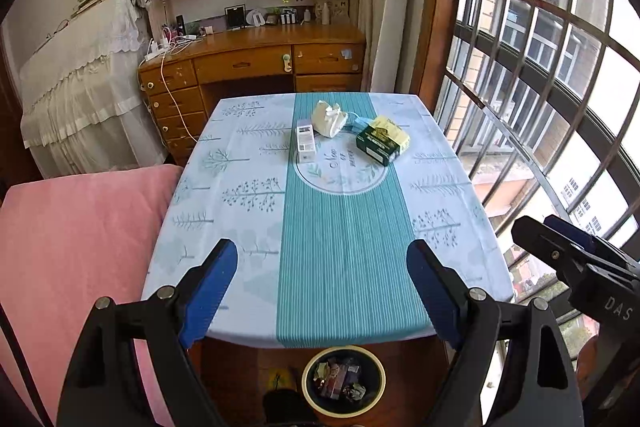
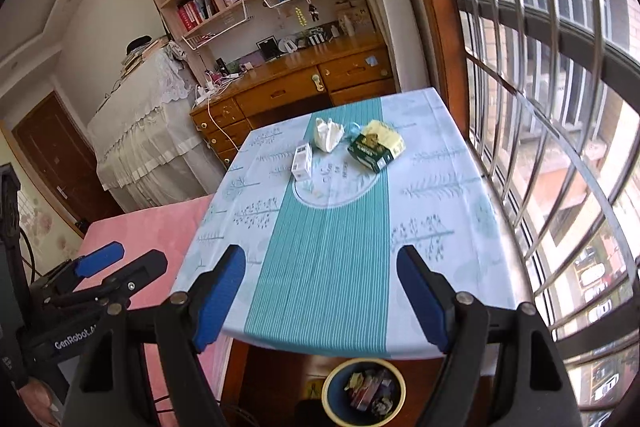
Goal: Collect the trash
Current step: 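Raise both tools back toward the table, then grasp the white box with the left tool while the right tool grasps the tissue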
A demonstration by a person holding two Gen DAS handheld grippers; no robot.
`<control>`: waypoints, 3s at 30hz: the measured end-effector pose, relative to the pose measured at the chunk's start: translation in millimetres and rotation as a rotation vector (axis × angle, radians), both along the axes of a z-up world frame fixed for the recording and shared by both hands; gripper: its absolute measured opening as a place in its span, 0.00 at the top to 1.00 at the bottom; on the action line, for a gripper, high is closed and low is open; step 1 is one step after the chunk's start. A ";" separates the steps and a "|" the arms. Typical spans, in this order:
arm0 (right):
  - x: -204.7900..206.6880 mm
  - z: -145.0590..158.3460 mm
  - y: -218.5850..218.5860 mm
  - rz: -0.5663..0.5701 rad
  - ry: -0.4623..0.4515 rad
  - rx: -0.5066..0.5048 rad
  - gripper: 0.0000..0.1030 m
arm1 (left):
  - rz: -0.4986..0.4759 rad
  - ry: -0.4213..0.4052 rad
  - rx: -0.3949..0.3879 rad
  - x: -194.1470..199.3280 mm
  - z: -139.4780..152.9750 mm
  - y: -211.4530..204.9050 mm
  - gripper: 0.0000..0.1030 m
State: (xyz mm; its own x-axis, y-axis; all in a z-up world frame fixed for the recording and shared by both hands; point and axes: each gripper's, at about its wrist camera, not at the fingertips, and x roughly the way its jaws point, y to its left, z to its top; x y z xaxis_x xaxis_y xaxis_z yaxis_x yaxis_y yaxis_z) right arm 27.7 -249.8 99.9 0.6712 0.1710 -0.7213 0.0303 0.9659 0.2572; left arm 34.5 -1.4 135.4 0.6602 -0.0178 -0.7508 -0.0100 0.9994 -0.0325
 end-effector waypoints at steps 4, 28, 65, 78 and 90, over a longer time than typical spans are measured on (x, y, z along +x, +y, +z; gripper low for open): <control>22.3 3.2 6.4 0.002 -0.025 -0.032 0.24 | 0.009 0.006 -0.035 34.2 -3.4 18.2 0.17; 294.0 -119.6 11.9 -0.250 0.262 0.016 0.24 | -0.138 0.421 -0.211 382.3 -186.0 94.0 0.17; 455.3 -232.9 40.5 -0.090 0.360 0.044 0.78 | 0.054 0.501 -0.293 441.3 -251.5 152.1 0.65; 368.9 -177.3 35.3 -0.048 0.254 0.141 0.78 | -0.011 0.413 -0.213 384.7 -196.5 123.7 0.65; 202.8 -114.2 8.8 -0.048 0.173 0.228 0.78 | -0.090 0.313 -0.146 231.5 -122.8 68.0 0.65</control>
State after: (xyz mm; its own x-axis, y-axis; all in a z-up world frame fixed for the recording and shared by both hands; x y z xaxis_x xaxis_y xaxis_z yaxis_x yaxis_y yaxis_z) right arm 230.5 -241.1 -14.3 0.5528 0.3125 -0.7725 0.1371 0.8803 0.4542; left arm 266.0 66.6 12.6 0.3897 -0.1874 -0.9017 0.0460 0.9818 -0.1841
